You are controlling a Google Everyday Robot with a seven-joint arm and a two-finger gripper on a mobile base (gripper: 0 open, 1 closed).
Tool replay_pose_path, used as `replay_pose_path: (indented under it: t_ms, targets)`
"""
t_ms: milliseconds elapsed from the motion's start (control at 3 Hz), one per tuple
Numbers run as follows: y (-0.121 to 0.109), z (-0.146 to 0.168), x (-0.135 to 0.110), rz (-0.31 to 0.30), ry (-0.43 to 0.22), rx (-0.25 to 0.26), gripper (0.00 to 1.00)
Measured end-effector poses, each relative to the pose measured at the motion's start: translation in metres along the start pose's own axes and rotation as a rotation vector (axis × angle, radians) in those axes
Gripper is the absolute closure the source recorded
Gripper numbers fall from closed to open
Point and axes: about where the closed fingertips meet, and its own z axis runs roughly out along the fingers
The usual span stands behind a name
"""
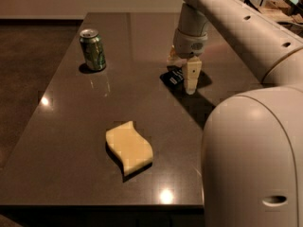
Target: Move rxbar blueberry near sponge
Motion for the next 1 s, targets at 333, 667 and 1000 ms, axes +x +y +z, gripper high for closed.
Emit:
replay_pose_path:
  t_ms: [333, 667, 1000]
  targets:
    - [-0.004, -0.006, -0.004, -0.019, 0.012, 0.008, 0.41]
    - [-0.004, -0.011, -0.005, -0.028, 0.026, 0.014, 0.64]
    - [0.002, -0.024, -0.012, -0.032, 0.014, 0.035, 0.88]
